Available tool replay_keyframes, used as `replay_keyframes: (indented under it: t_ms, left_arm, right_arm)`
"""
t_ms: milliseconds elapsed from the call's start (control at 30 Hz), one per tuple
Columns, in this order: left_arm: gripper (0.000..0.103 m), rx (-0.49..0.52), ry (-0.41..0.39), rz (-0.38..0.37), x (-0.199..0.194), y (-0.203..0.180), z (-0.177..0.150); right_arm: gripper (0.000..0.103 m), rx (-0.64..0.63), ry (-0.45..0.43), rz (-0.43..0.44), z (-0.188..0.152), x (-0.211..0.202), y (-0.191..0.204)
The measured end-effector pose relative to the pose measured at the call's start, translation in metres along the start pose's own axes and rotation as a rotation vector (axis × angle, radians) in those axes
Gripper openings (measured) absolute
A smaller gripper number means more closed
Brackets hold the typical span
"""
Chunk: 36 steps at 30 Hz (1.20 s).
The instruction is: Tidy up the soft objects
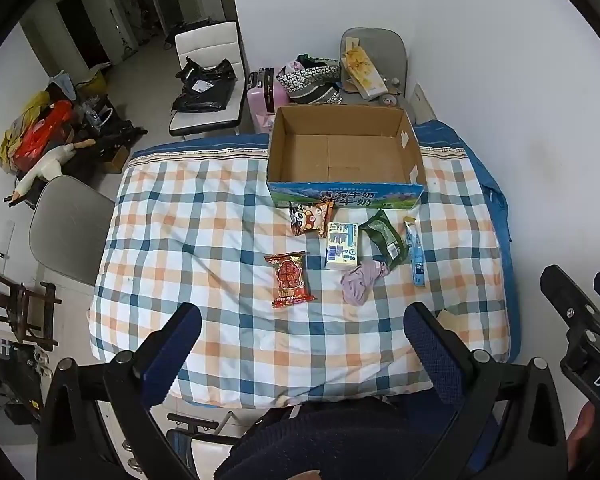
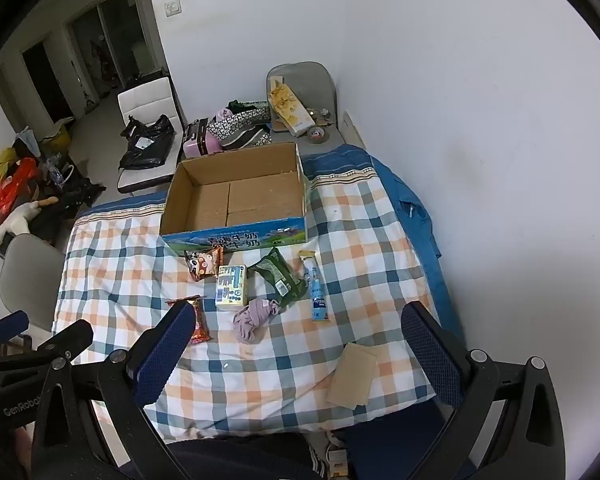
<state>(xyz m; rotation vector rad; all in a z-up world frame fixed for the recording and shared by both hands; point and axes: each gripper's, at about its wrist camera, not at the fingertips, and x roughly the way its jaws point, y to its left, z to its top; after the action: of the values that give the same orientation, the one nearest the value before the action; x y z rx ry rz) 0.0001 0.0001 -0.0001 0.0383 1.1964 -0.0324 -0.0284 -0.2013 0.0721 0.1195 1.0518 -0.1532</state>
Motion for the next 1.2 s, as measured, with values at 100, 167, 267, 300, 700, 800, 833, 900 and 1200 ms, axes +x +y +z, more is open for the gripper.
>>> replay_keyframes:
  t_ms: [100, 167, 267, 300, 700, 800, 833, 900, 1200]
  left_arm:
    - [0.103, -0.003, -0.005, -0.004, 0.0, 0.0, 0.0]
    - [0.103, 0.001, -0.005, -0.005, 0.0, 0.0, 0.0]
    - [0.103, -0.002, -0.005, -0.002, 0.0, 0.0, 0.0]
    - [0.103, -0.003, -0.006, 0.0, 0.0, 0.001, 0.0]
    - [0.103, -0.011, -0.024, 0.004, -0.007, 0.006, -0.001]
    - [0.103, -0.012, -0.023, 0.005, -0.007, 0.004, 0.0]
    - [0.103, -0.011, -0.023, 0.003, -0.007, 0.004, -0.001]
    - [0.103, -0.012, -0.018, 0.003, -0.007, 0.004, -0.002]
    - [0.103, -0.015, 0.009, 0.002, 0.0, 0.0, -0.012]
  right_arm:
    - [0.103, -0.004, -0.013, -0.002, 0.0, 0.0, -0.001]
    - [0.103, -0.009, -0.009, -0.008, 0.0, 0.0, -0.001]
    - [0.103, -0.013, -0.011, -0.019, 0.0, 0.0, 0.0]
    - [0.103, -0.018, -0.014, -0.025, 0.0, 0.0, 0.001]
    - [0.103, -0.019, -0.015, -0.022, -0.003, -0.002, -0.004]
    - [0.103, -0.019, -0.013, -0.023, -0.004, -0.001, -0.004]
    - [0.103, -0.02, -0.011, -0.026, -0.004, -0.001, -0.003]
    - [0.103, -0.023, -0.004, -0.033, -0.007, 0.001, -0.009]
    - [0.103, -0.003, 0.038, -0.055, -0.018, 0.007, -0.018]
